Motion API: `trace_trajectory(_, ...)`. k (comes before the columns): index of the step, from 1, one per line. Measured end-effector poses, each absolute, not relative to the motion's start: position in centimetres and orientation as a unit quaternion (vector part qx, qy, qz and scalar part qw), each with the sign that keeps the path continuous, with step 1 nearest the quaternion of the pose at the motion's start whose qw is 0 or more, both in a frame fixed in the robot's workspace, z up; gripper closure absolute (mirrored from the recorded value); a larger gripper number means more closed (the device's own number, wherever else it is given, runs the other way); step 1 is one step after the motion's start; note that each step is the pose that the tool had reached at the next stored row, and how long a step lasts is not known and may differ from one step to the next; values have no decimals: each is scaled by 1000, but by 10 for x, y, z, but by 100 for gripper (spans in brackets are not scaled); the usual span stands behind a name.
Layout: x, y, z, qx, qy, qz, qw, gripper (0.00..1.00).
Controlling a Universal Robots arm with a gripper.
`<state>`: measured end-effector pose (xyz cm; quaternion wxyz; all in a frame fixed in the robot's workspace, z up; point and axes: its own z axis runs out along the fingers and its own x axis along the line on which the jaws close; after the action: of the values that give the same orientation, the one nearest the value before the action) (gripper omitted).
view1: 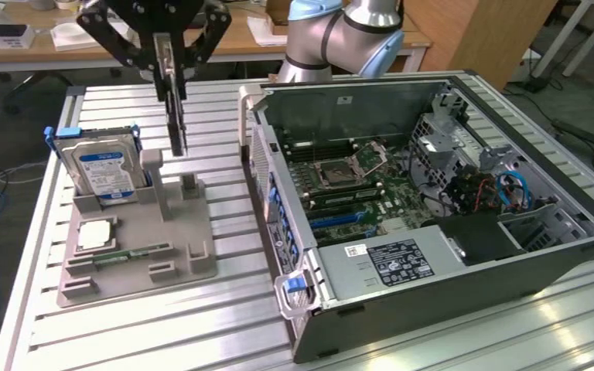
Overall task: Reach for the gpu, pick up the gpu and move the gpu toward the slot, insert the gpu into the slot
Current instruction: 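Pick up the gpu and move the gpu toward the slot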
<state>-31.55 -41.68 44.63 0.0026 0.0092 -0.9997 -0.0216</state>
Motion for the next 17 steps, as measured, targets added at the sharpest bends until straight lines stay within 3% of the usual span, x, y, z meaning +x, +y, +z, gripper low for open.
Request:
trace_trajectory(5, -315, -417, 469, 9, -1000, -22, 2, 74)
trace_trajectory(17, -282, -417, 470, 9, -1000, -23, 3, 74)
